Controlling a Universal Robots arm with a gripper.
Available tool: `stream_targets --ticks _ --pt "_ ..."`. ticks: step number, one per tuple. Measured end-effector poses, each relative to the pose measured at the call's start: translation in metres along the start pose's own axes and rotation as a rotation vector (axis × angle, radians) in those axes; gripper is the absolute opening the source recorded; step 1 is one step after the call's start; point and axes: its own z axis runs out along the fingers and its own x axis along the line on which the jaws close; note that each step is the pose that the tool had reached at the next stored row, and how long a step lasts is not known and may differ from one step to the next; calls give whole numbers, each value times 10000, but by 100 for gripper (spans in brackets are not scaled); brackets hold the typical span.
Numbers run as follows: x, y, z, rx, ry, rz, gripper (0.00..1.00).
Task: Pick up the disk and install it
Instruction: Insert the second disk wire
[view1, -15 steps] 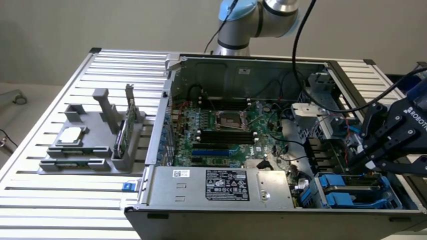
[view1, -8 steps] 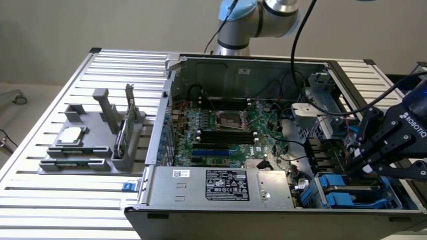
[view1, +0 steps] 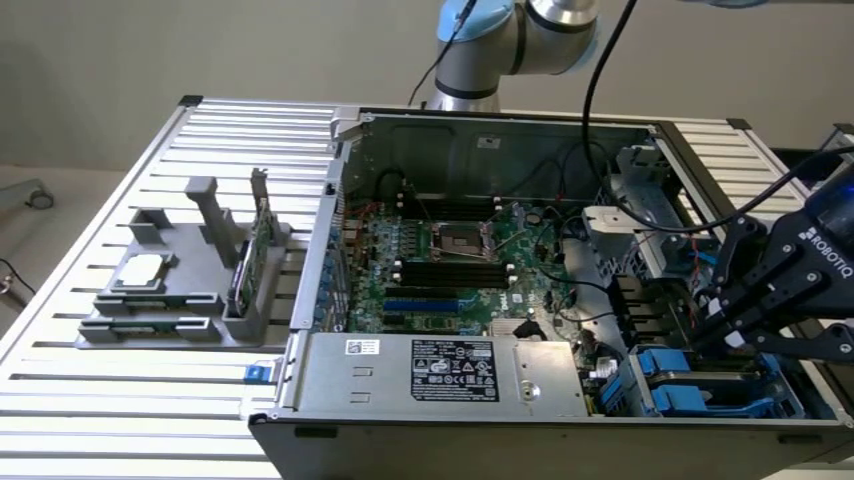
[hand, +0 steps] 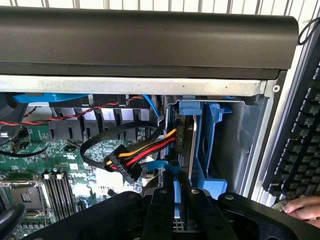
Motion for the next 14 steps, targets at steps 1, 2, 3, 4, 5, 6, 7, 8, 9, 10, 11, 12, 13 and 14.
stream_targets --ticks 1,2,3,4,5,6,7,8,9,10,11,12,13,14 --pt "0 1 2 3 1 0 15" --pt "0 3 5 10 1 -2 15" --pt "0 3 6 21 1 -2 15" --pt "0 3 6 33 -1 -2 15" --pt "1 3 7 48 1 -4 15" --pt "1 4 7 64 3 -5 15" --pt "1 4 8 80 4 -6 15" --pt "2 3 7 96 3 -7 15" --pt "2 3 8 108 3 -7 15" --pt "3 3 7 119 3 -7 15" --pt "3 3 7 129 3 -8 15" --pt "4 4 7 139 3 -8 15" --pt "4 3 7 148 5 -5 15" --pt "5 3 8 157 9 2 15"
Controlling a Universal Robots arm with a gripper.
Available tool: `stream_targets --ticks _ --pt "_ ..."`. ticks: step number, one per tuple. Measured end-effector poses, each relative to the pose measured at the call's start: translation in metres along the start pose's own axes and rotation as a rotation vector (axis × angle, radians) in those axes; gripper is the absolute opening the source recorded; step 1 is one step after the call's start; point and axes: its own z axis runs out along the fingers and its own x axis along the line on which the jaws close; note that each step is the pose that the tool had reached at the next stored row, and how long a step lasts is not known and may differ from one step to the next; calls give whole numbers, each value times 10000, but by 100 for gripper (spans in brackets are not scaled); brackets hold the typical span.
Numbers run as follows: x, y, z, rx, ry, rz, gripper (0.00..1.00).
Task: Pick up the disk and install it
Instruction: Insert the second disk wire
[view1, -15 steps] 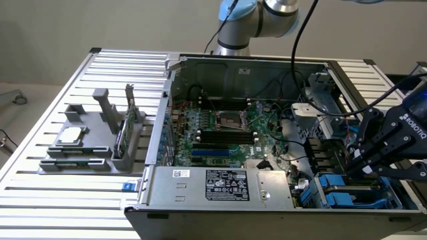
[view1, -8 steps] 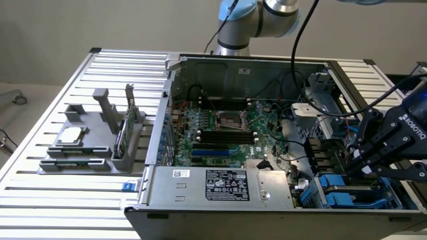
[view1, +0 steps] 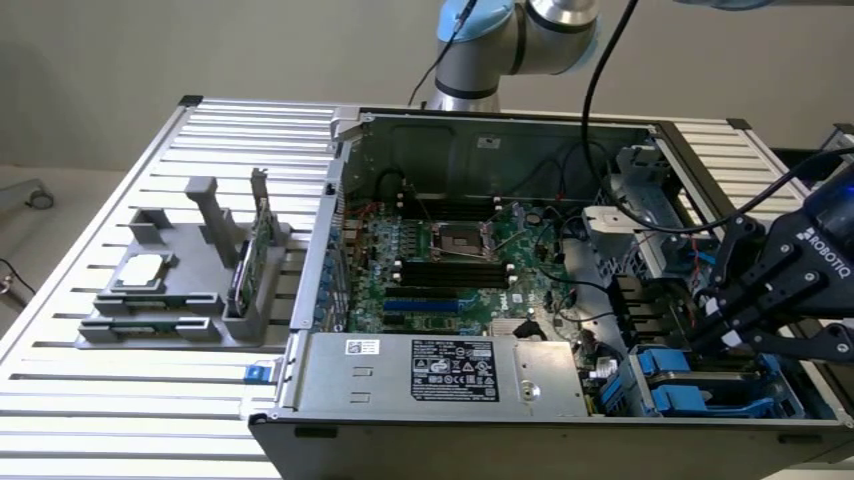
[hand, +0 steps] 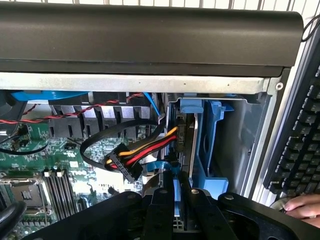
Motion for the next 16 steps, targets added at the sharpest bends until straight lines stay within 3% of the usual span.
stream_targets --ticks 4,11,16 --pt "0 -1 -4 48 47 136 15" --pt "-1 2 -21 221 145 436 15" --pt "-2 41 -36 334 146 558 15"
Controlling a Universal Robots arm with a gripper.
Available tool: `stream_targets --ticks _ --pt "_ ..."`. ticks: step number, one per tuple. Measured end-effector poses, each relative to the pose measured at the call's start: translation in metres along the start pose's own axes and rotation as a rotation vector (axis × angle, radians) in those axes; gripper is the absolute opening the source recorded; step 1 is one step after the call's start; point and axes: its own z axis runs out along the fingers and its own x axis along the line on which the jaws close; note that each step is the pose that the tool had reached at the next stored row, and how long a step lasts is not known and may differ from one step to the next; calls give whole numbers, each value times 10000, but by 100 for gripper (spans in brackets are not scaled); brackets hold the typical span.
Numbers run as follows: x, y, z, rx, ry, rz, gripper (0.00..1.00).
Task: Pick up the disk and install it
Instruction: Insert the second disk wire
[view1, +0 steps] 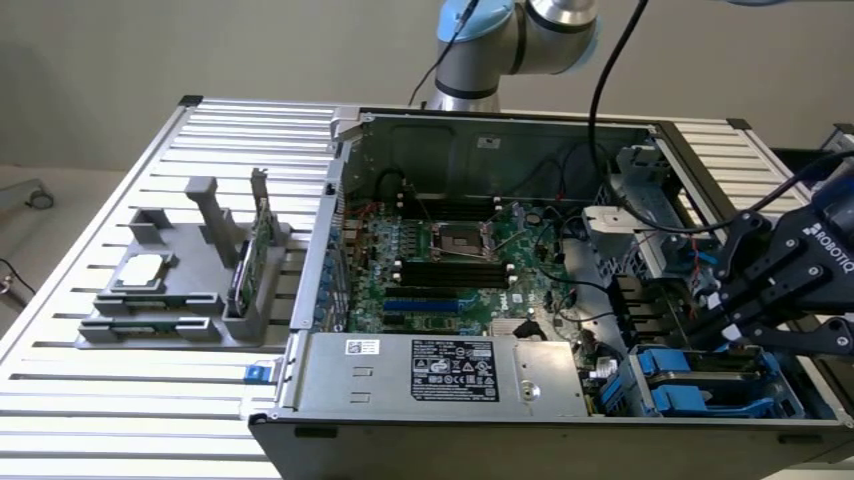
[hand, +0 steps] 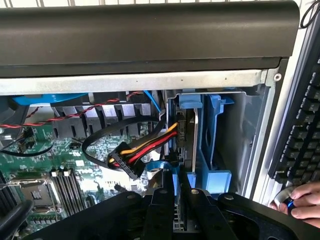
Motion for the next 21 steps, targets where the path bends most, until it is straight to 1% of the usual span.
stream_targets --ticks 4,8,11,17,21 --pt "-5 18 -6 92 12 115 15" --pt "-15 27 -9 151 36 254 15" --pt "-20 33 -9 170 56 364 15" --pt "-29 48 -2 188 106 569 15" --pt "-37 54 2 201 147 729 15"
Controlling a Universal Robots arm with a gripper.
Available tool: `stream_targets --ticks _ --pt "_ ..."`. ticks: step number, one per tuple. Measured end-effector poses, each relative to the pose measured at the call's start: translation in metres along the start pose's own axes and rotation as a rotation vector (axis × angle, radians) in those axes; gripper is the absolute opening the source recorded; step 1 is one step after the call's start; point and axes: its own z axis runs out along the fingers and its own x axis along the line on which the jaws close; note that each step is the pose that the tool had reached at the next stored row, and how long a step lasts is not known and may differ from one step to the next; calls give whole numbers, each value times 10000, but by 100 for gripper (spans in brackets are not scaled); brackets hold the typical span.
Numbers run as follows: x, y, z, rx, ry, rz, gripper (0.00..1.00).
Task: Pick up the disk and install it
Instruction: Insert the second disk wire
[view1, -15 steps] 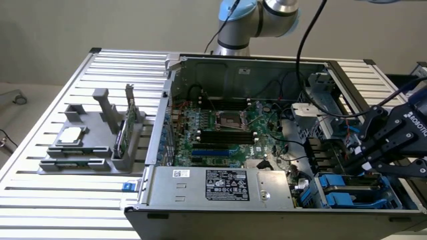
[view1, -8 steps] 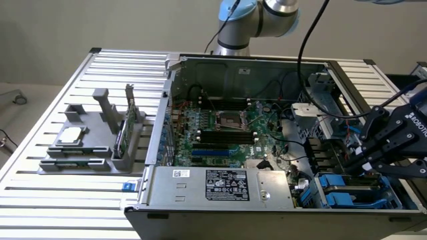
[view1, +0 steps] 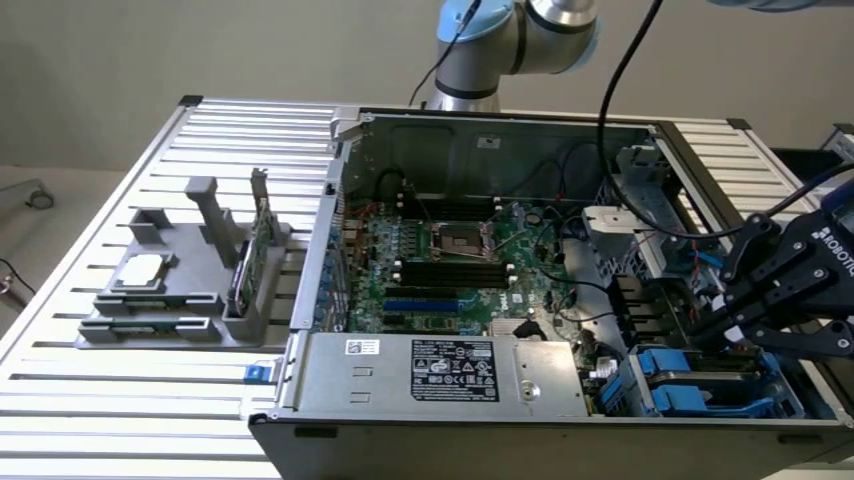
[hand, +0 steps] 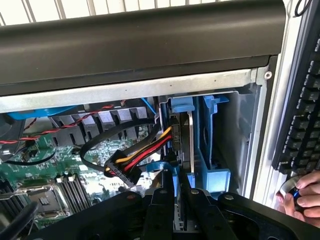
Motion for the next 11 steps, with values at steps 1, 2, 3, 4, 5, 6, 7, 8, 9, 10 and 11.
stream_targets --ticks 1,2,3,4,5,6,7,8,9,10,11 --pt "-2 0 0 9 12 48 15" --pt "-6 1 0 22 23 97 15" --pt "-8 1 0 39 32 146 15" --pt "-11 3 0 61 37 194 15" --pt "-13 6 0 78 37 232 15" --pt "-14 9 -2 93 32 268 15" --pt "-16 14 -5 107 28 300 15" --pt "-18 22 -7 118 28 324 15" --pt "-20 30 -10 126 29 344 15" --pt "-23 37 -13 135 32 364 15" --pt "-26 41 -13 140 37 384 15"
